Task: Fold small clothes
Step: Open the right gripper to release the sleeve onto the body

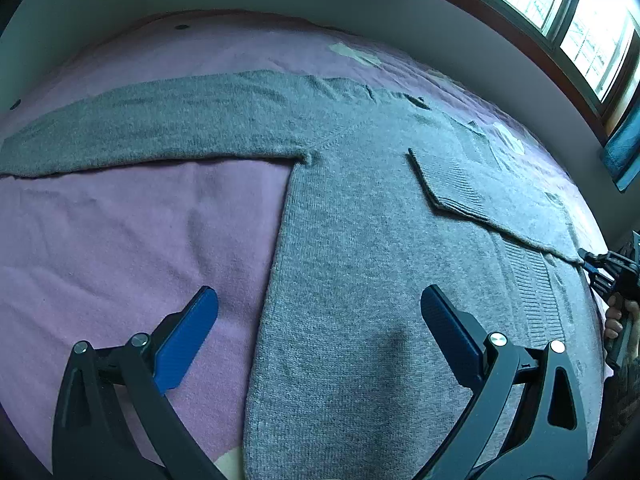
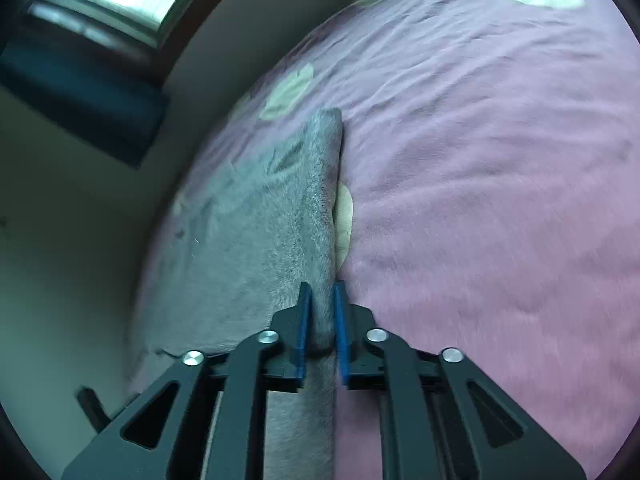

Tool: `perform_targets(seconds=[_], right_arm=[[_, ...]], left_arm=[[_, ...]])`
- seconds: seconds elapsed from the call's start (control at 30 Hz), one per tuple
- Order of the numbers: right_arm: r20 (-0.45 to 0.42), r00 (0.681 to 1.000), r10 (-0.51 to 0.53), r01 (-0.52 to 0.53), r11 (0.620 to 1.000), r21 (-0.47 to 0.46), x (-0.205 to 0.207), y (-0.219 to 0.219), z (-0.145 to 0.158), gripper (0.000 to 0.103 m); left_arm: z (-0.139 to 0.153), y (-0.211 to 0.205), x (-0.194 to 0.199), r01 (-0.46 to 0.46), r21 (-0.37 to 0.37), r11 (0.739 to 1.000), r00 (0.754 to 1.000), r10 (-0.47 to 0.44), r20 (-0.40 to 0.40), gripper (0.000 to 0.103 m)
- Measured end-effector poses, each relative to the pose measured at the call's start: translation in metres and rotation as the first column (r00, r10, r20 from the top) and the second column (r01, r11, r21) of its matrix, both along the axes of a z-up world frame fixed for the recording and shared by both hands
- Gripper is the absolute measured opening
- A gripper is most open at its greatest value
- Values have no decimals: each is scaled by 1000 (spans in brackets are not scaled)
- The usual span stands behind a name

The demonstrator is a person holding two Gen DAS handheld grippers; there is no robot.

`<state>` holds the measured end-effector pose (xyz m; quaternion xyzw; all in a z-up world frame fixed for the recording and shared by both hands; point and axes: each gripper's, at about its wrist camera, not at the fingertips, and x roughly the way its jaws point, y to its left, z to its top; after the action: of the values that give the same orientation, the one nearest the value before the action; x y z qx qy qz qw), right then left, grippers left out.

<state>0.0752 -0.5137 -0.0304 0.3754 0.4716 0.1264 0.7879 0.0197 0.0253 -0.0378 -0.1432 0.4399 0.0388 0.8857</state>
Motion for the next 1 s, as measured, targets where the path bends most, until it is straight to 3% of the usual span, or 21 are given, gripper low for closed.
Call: perform_targets(seconds=[0.07,0.1,0.3,0.4,0.47,0.6,0.67,0.83,1.0], right_arm=[[25,1000,-16,16,1000,5,-19,-4,7,61],[33,999,-20,20,1000,-9,-28,-5,12,63],[51,998,-32,37,996,-83,-79,-11,38,70],[57,997,-57,65,984,-163,-104,-15,42,72],[47,997,-60,69,976,-207,-109,-17,34,74],[102,994,-44,63,978,-200,-114,-16,29,77],[107,994,-36,58,976,-209,-111,-12,28,84],[111,993,-38,59,979,-197,-108,-12,28,86],[116,992,-45,66,982,-178,-107,-13,27,86]], left_arm=[[-2,1,1,0,-7,1000,1000,0,-8,101],[-2,0,1,1,-6,1000,1000,-1,-8,101],[-3,-11,8,28,69,997,999,-25,-48,101],[-4,-14,9,45,94,995,998,-40,-57,101],[-1,-11,6,40,69,997,999,-38,-36,101],[7,4,0,11,-3,1000,1000,-11,-9,101],[14,17,-4,-26,-5,1000,1000,26,15,101],[20,74,-13,-139,-52,989,989,141,40,101],[9,152,-31,-307,-135,942,950,312,22,101]])
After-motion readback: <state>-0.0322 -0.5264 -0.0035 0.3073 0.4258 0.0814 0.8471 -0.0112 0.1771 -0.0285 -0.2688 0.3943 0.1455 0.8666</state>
